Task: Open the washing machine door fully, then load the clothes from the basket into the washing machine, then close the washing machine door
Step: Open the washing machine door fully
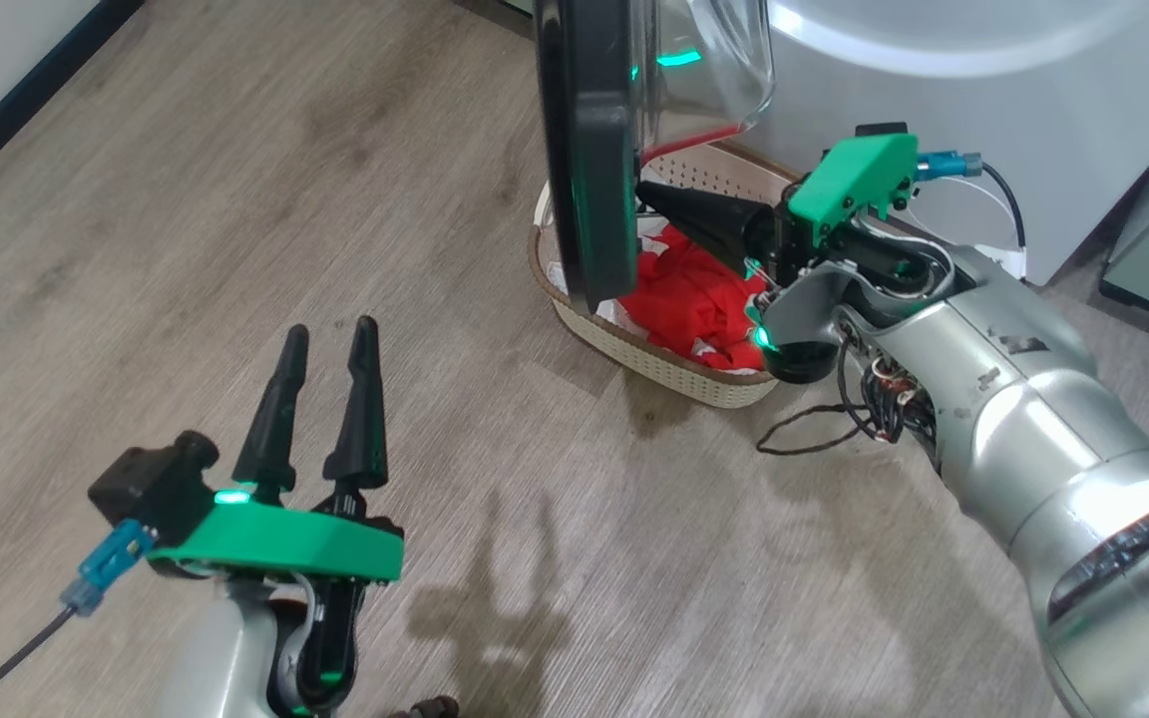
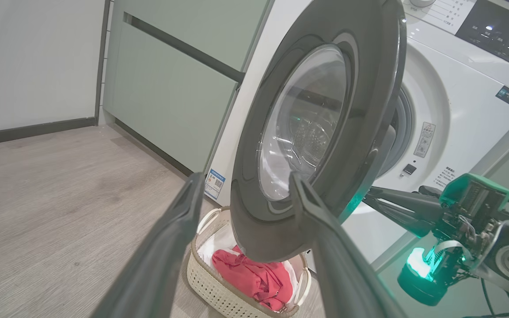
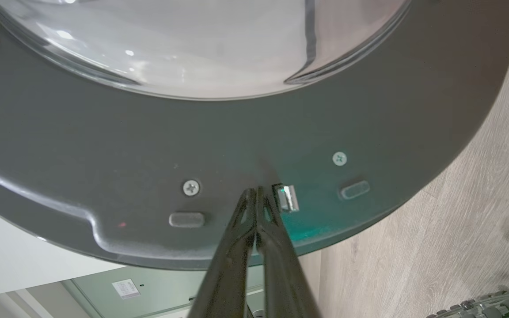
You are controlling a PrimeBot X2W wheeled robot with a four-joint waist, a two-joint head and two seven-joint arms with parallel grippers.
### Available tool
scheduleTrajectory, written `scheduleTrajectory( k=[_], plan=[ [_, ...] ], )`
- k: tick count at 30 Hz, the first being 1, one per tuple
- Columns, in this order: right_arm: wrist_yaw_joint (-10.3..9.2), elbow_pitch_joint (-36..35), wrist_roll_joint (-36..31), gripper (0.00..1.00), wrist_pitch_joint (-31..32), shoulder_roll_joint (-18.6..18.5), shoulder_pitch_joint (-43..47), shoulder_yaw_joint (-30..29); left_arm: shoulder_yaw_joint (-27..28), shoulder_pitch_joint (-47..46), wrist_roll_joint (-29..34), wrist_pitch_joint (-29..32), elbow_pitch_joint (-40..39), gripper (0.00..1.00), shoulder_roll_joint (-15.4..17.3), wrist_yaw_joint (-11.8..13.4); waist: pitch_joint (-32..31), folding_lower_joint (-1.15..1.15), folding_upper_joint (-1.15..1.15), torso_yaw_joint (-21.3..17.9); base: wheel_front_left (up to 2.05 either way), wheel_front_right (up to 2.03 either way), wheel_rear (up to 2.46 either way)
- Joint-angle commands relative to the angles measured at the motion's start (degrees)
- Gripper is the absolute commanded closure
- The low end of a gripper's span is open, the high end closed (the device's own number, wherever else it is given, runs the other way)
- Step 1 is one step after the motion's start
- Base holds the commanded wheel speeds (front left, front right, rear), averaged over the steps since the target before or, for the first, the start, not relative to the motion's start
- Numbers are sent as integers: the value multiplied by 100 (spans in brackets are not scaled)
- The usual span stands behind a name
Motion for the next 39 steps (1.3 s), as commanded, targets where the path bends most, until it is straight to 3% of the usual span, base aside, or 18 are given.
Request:
scheduleTrajectory(
  k=[1,13,20,22,27,33,36,39],
  plan=[
    [45,-182,70,100,-32,159,-209,27,235,-71,-32,-72,-222,0,79,19,9,0,0,2,0,0,0],
    [45,-207,692,100,-364,159,-423,675,281,-75,-67,-72,-244,0,79,61,27,0,0,-15,0,0,0],
    [45,-507,113,100,-859,-88,-253,799,252,-91,-77,-72,-127,0,79,-5,-192,0,0,-110,0,0,0],
    [45,-836,-331,100,-1234,-336,-184,884,239,-116,-76,-72,-86,0,79,-22,-248,0,0,-140,0,0,0],
    [45,-1732,-2471,100,-2899,-1237,120,1848,187,-239,-54,-72,45,0,79,-63,-357,0,0,-196,0,0,0],
    [45,-2243,-3857,100,-4153,-2009,514,2323,263,-347,-62,-72,202,0,79,-92,-424,0,0,-392,0,0,0],
    [45,-2352,-4437,100,-4290,-2195,648,1921,297,-361,-68,-72,223,0,79,-119,-405,0,0,-511,0,0,0],
    [45,-2723,-5418,100,-4296,-2246,976,792,374,-411,-77,-72,221,0,79,-124,-347,0,0,-633,0,0,0]
  ],
)
